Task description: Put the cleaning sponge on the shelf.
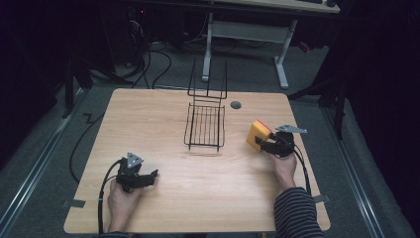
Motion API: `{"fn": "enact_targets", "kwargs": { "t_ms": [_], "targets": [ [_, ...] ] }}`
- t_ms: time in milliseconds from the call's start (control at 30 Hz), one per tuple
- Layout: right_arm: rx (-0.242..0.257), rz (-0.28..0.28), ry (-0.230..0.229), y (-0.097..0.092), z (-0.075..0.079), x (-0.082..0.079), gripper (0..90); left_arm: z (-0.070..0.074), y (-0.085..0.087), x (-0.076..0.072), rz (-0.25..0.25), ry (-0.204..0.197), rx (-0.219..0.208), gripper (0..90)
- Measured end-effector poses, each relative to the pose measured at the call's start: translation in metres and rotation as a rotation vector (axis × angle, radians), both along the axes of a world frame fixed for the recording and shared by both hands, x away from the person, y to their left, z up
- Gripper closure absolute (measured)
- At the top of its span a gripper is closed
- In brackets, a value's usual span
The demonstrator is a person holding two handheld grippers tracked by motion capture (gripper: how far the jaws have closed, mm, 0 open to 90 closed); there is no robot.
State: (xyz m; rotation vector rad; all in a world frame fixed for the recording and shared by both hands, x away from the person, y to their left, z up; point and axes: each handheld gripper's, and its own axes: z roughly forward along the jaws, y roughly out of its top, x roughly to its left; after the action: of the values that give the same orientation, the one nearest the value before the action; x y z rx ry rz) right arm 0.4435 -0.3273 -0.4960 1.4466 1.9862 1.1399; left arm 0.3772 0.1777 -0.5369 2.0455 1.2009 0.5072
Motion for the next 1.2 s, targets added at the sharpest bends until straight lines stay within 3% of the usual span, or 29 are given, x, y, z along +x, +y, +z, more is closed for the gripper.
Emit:
{"fn": "enact_targets", "kwargs": {
  "t_ms": [533,833,900,933,1200],
  "targets": [
    [-0.046,0.032,-0.022,0.007,0.0,-0.003,59.3,0.0,0.0,0.0,0.0,0.001,0.0,20.6],
    [-0.048,0.055,-0.061,0.011,0.008,-0.01,60.2,0.0,0.0,0.0,-0.001,0.001,-0.001,20.6],
    [-0.041,0.064,-0.066,0.013,0.012,-0.013,60.2,0.0,0.0,0.0,0.0,0.0,0.0,20.6],
    [-0.011,0.072,-0.054,0.013,0.015,-0.015,60.2,0.0,0.0,0.0,-0.001,0.0,-0.001,20.6],
    [0.019,0.093,-0.068,0.016,0.027,-0.026,60.2,0.0,0.0,0.0,-0.001,0.001,0.0,20.6]
  ]
}}
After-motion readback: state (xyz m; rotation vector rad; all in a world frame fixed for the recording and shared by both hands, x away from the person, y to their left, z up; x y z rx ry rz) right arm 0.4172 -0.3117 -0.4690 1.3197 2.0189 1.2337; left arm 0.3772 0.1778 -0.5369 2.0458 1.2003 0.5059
